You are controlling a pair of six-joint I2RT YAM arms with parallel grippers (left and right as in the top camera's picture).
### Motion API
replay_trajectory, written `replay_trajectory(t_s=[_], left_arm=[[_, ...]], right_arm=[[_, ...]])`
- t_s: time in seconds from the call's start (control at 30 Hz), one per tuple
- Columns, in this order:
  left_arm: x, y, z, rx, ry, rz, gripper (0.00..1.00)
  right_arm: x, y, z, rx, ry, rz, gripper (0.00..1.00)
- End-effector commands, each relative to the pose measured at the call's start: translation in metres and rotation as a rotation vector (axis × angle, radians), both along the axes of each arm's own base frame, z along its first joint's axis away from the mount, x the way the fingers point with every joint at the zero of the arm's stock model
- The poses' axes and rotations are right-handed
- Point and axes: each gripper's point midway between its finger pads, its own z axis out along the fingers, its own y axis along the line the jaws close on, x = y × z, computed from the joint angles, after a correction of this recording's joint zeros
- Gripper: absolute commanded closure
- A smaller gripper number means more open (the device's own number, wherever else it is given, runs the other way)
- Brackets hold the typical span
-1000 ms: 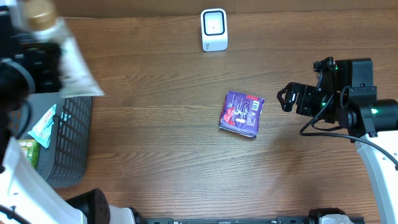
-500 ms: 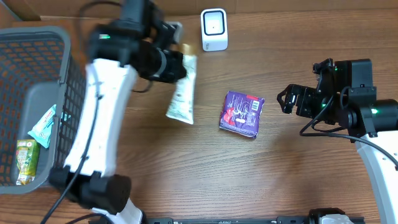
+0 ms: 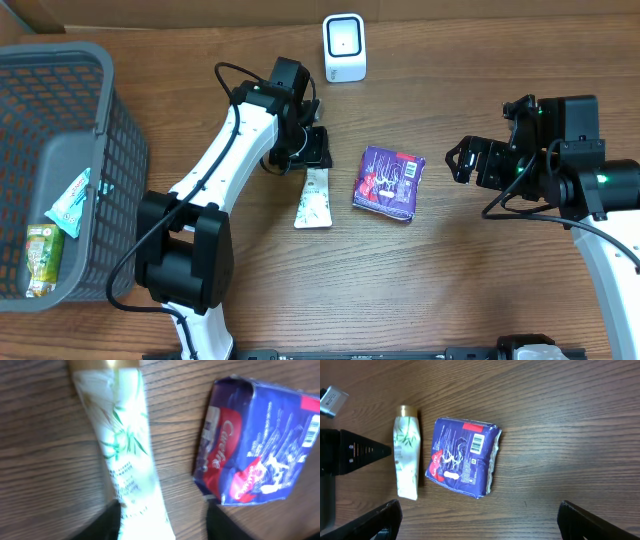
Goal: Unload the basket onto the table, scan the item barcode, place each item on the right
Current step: 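Lift the white bottle out and lower it beside the purple bag, then release the bottle and move the left gripper back into the basket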
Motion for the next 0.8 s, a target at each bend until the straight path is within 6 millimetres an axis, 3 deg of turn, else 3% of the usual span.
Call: replay_trajectory(t_s=[0.0, 0.03, 0.1, 0.17, 0.2, 0.23, 0.27, 0.3, 0.43, 0.5, 0.53, 0.57, 0.67, 0.73, 0.77], left_arm=[[0.009, -0.015, 0.042, -0.086, -0.086, -0.065, 0.35], [0.012, -0.015, 0.052, -0.091, -0.106, -0.070, 0.35], [0.026, -0.006, 0.094, -0.100, -0.187, -0.063, 0.34], [0.038, 0.009, 0.138, -0.096, -0.272, -0.031, 0.34], [0.045, 0.025, 0.173, -0.087, -0.347, 0.001, 0.34], [0.047, 0.035, 0.194, -0.080, -0.391, 0.020, 0.33], [0.047, 0.048, 0.219, -0.069, -0.448, 0.041, 0.30], [0.045, 0.064, 0.251, -0.067, -0.525, 0.052, 0.03], [0.023, 0.126, 0.342, -0.032, -0.763, 0.150, 0.00], [0.004, 0.152, 0.362, 0.042, -0.838, 0.124, 0.00], [-0.011, 0.174, 0.367, 0.085, -0.843, 0.163, 0.01], [-0.028, 0.203, 0.364, 0.113, -0.795, 0.282, 0.00], [-0.050, 0.271, 0.350, 0.179, -0.684, 0.629, 0.00], [-0.069, 0.327, 0.331, 0.213, -0.585, 0.894, 0.01], [-0.076, 0.345, 0.321, 0.229, -0.543, 0.967, 0.02]], right_arm=[[-0.001, 0.002, -0.001, 0.004, 0.001, 0.007, 0.00], [-0.001, 0.002, -0.001, 0.004, 0.001, 0.007, 0.00], [-0.001, 0.002, -0.001, 0.004, 0.002, 0.007, 0.00], [-0.002, 0.002, -0.002, 0.004, 0.006, 0.007, 0.00], [-0.003, 0.002, -0.002, 0.004, 0.010, 0.007, 0.00], [-0.003, 0.002, -0.003, 0.004, 0.013, 0.007, 0.00], [-0.004, 0.002, -0.003, 0.004, 0.014, 0.007, 0.00], [-0.004, 0.002, -0.003, 0.003, 0.016, 0.006, 0.00], [-0.004, 0.002, -0.003, 0.003, 0.017, 0.007, 0.00], [-0.004, 0.002, -0.003, 0.003, 0.016, 0.007, 0.00], [-0.004, 0.002, -0.003, 0.003, 0.016, 0.007, 0.00], [-0.004, 0.002, -0.003, 0.003, 0.016, 0.007, 0.00], [-0.004, 0.002, -0.003, 0.003, 0.016, 0.007, 0.00], [-0.003, 0.002, -0.003, 0.003, 0.014, 0.007, 0.00], [-0.004, 0.002, -0.003, 0.003, 0.015, 0.007, 0.00]])
